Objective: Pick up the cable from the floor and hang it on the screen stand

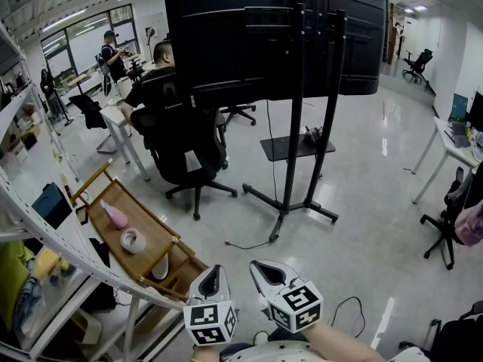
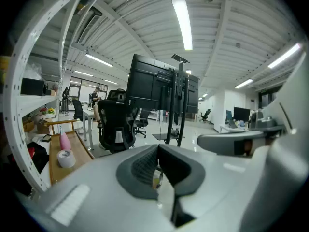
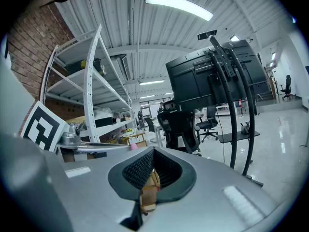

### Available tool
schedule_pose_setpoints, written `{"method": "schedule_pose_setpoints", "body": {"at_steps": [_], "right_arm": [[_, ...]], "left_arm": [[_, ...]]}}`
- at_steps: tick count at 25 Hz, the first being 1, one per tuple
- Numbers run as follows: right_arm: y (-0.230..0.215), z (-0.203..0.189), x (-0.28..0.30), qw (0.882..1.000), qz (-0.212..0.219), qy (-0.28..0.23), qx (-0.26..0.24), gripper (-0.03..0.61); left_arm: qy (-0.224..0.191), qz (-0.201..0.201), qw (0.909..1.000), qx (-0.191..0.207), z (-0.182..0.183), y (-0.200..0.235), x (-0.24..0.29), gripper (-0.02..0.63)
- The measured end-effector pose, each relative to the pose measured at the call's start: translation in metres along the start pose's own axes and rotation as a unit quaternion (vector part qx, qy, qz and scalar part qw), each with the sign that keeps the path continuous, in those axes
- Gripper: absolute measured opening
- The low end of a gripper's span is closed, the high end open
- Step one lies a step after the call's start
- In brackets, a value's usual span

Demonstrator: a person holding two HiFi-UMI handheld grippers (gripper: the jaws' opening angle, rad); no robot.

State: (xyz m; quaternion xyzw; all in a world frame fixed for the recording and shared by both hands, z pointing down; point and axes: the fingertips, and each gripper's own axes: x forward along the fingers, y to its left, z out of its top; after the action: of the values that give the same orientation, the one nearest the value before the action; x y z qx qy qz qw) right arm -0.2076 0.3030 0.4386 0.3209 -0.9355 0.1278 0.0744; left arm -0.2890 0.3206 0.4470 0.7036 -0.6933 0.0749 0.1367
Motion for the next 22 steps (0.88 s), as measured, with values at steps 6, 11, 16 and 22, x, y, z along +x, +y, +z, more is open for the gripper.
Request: {"method": "schedule_pose_setpoints", "body": {"at_steps": [6, 11, 16, 22], "right_arm": [[-0.007, 0.002, 0.003, 1.0, -0.008, 0.002, 0.001, -0.002], [-0.024, 0.004, 0.001, 0.999, -0.031, 0.002, 0.007, -0.002], [-0.059, 0.004, 0.002, 0.998, -0.062, 0.006, 0.015, -0.002], [-0.13, 0.01, 0.014, 0.995, -0.092, 0.01, 0.021, -0.002]], "left_arm": [[0.002, -0.006, 1.0, 0.001, 0.004, 0.0, 0.009, 0.008], [0.006, -0.022, 0.9997, 0.003, 0.009, -0.007, 0.023, 0.008], [0.015, -0.042, 0.999, 0.004, 0.01, -0.021, 0.055, 0.008], [0.024, -0.058, 0.998, 0.008, 0.018, -0.047, 0.117, 0.008]]}}
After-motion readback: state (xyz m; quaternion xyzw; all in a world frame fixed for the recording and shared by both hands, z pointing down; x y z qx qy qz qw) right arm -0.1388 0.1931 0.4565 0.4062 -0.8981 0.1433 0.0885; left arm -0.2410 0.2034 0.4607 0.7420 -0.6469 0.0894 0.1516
